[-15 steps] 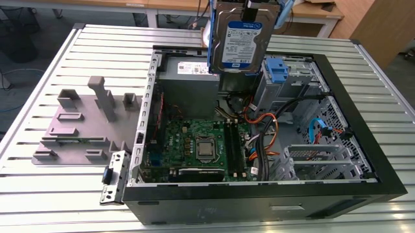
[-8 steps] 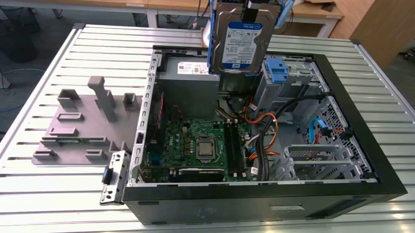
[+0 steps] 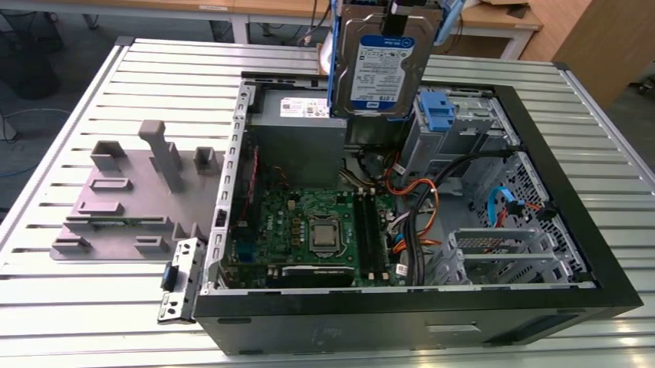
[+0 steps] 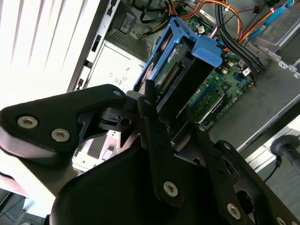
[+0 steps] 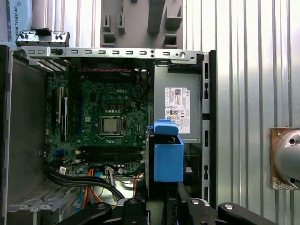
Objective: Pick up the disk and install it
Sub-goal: 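Pick up the disk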
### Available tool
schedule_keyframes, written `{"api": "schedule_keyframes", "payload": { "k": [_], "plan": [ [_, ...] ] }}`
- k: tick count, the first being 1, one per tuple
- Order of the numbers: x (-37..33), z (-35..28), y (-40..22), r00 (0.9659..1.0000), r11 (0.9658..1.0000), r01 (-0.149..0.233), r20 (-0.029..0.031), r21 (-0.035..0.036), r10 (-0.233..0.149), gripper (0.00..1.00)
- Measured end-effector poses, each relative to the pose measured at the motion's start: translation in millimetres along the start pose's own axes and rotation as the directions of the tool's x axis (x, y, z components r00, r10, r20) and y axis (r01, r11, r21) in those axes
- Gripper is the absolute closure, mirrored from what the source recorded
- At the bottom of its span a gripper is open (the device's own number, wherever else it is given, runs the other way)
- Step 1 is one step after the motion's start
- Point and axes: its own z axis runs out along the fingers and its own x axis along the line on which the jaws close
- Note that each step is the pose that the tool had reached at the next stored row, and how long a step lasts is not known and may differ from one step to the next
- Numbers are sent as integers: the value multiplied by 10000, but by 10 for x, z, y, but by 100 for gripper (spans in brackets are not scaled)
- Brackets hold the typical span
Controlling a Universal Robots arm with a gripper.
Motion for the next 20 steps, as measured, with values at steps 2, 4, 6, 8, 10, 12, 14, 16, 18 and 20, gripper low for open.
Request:
{"api": "schedule_keyframes", "payload": {
  "k": [2, 4, 6, 8, 10, 12, 14, 16, 18, 20],
  "plan": [
    [6, -1, 0, 10000, 10000, 1, -1, 0, -1, 65],
    [15, -1, 0, 10000, 10000, 1, -1, 0, -1, 65],
    [26, -1, -1, 10000, 10000, 1, -1, 0, -1, 65],
    [39, -2, 0, 10000, 10000, 1, -1, 0, -1, 65],
    [52, -2, 0, 10000, 10000, 0, 0, 0, 0, 65],
    [55, -2, 0, 10000, 10000, -1, 1, 0, 1, 65],
    [56, -2, -1, 10000, 10000, 0, 0, 0, 0, 65],
    [59, -2, 0, 10000, 10000, 1, 0, 0, -1, 65],
    [65, -3, -1, 10000, 10000, 1, -1, 0, -1, 65],
    [71, -3, -1, 10000, 10000, 1, 0, 0, -1, 65]
  ]
}}
